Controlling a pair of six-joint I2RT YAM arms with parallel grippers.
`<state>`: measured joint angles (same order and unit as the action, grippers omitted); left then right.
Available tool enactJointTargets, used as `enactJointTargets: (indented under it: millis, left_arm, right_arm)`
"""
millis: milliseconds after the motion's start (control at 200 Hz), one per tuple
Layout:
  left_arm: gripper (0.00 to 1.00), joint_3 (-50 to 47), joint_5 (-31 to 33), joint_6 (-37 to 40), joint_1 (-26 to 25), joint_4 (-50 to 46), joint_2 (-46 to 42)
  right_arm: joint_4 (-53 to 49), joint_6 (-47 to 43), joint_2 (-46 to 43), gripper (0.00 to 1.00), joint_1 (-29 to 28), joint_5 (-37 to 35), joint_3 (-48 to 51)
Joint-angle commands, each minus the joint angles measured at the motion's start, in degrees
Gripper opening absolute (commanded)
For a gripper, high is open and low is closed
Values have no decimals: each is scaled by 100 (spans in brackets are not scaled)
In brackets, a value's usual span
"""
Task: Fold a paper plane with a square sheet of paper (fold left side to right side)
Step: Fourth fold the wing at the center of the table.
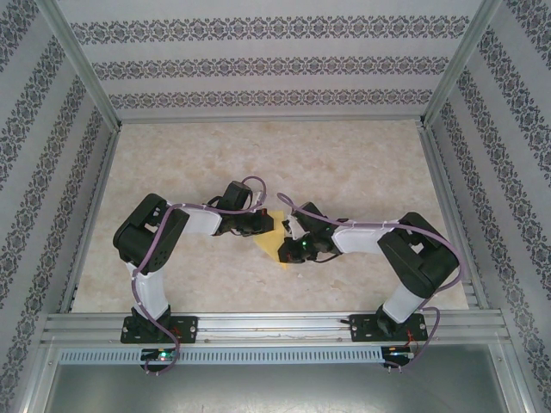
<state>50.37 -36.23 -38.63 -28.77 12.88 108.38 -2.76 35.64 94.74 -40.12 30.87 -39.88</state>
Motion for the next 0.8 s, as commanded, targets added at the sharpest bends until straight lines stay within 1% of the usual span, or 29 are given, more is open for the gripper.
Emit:
enactJointTargets:
  millis: [0,660,794]
  left_arm:
    - [0,-151,649,75,154,-549,325]
    - [0,-82,586,84,170,-552,296]
    - [0,-68,525,77,167,-526,277]
  right_arm:
    - [-671,-26,-49,0,-141,99,289]
    - [-623,171,-480,0,-252,181,797]
    - [-735,150,-801,0,-209,306,730]
